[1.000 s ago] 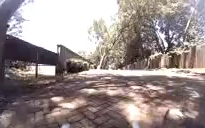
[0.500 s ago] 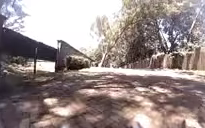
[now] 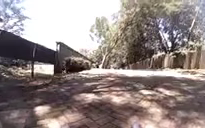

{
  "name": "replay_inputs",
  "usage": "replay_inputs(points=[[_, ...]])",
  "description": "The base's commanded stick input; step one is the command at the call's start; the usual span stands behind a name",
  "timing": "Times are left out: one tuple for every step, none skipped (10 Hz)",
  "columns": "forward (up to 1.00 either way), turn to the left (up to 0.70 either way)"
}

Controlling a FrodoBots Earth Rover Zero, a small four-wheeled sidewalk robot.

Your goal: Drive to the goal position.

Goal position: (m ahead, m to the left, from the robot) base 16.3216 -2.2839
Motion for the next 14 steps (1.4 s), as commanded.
replay_inputs(points=[[0.7, 0.0], [0.7, 0.0], [0.7, 0.0], [0.7, -0.11], [0.7, -0.27], [0.7, -0.27], [0.7, -0.11], [0.7, 0.0], [0.7, 0.0], [0.7, 0.0], [0.7, 0.0], [0.7, 0.0], [0.7, 0.0], [0.7, 0.0]])
